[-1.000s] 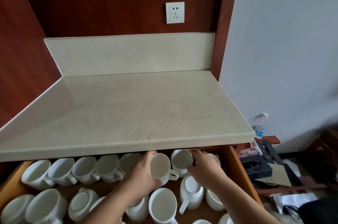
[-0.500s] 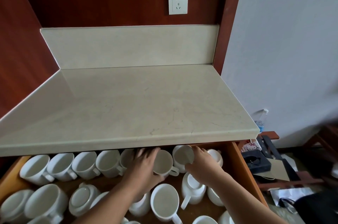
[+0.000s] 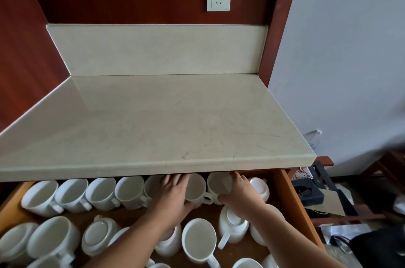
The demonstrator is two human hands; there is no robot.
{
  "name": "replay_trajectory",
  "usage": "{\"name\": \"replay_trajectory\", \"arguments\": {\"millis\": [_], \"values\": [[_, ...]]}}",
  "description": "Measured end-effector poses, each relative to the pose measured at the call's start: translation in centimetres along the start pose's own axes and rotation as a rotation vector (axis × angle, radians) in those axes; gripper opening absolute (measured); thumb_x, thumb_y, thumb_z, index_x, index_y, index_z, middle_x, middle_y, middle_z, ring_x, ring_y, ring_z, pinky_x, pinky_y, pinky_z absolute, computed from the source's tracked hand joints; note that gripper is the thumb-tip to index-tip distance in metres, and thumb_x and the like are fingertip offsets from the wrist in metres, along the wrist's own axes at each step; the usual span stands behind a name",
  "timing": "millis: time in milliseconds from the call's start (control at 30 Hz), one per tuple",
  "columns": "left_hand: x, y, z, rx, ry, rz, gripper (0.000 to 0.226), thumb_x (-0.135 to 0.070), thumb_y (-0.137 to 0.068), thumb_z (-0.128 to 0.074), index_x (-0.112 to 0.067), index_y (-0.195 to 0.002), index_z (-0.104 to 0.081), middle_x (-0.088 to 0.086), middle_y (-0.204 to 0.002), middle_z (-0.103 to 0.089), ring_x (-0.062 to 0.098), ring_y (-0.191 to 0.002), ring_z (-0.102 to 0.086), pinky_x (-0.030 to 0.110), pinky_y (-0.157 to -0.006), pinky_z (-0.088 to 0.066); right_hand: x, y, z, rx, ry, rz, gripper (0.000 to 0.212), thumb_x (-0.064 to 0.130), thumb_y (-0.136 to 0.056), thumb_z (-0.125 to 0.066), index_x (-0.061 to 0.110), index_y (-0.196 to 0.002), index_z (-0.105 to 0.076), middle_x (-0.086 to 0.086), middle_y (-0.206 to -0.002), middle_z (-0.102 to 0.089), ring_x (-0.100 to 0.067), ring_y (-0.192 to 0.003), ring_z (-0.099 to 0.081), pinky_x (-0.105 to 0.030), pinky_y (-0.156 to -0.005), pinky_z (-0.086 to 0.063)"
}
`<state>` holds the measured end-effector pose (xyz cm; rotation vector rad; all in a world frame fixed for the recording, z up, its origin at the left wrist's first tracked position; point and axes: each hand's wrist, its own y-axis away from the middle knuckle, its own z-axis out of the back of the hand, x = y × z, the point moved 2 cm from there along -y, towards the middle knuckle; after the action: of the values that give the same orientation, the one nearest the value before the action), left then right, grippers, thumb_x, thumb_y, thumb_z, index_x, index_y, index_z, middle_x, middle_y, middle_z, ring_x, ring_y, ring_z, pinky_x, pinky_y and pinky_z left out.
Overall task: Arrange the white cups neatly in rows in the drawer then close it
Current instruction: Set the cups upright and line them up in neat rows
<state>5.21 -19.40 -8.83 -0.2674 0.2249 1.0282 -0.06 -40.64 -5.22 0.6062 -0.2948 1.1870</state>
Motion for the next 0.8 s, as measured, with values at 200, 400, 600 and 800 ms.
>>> {"name": "replay_trajectory", "arguments": {"millis": [200,400,600,800], "values": [[-0.7,0.6,-0.1,-0.037,-0.020,0.032,0.097,-0.055,-0.083,-0.073,-0.025,-0.161,-0.023,-0.004,-0.163,-0.029,0.026,-0.151,-0.021,0.039,-0.125,-0.018,-0.1,-0.3,-0.3,-0.025,-0.006,0.002,0.080,0.035,-0.082,-0.071,0.015,-0.149,-0.033,-0.002,-0.142,-0.047,-0.019,-0.133,-0.043,-0.027,-0.101,-0.038],[-1.5,0.9,-0.6,-0.053,-0.077,0.097,0.095,-0.039,-0.081,-0.079,-0.022,-0.159,-0.029,-0.001,-0.157,-0.038,0.029,-0.145,-0.031,0.041,-0.120,-0.030,-0.5,-0.2,-0.7,-0.049,-0.049,-0.014,0.084,0.037,-0.080,-0.074,0.018,-0.151,-0.033,-0.001,-0.142,-0.049,-0.020,-0.130,-0.048,-0.026,-0.094,-0.040],[-2.0,1.3,-0.7,-0.073,-0.069,0.176,0.093,-0.031,-0.080,-0.079,-0.023,-0.159,-0.030,0.001,-0.154,-0.042,0.029,-0.139,-0.039,0.041,-0.112,-0.042,-0.4,-0.4,-0.9,-0.046,-0.044,-0.009,0.085,0.038,-0.080,-0.074,0.017,-0.151,-0.032,-0.002,-0.143,-0.048,-0.021,-0.131,-0.047,-0.028,-0.098,-0.041],[-2.0,1.8,0.7,-0.068,-0.015,0.144,0.085,-0.030,-0.082,-0.073,-0.023,-0.157,-0.035,0.000,-0.154,-0.040,0.027,-0.142,-0.035,0.039,-0.119,-0.033,-0.2,-0.2,-0.8,-0.019,-0.011,0.000,0.086,0.034,-0.083,-0.071,0.015,-0.154,-0.027,-0.004,-0.146,-0.044,-0.021,-0.134,-0.043,-0.029,-0.102,-0.039]]}}
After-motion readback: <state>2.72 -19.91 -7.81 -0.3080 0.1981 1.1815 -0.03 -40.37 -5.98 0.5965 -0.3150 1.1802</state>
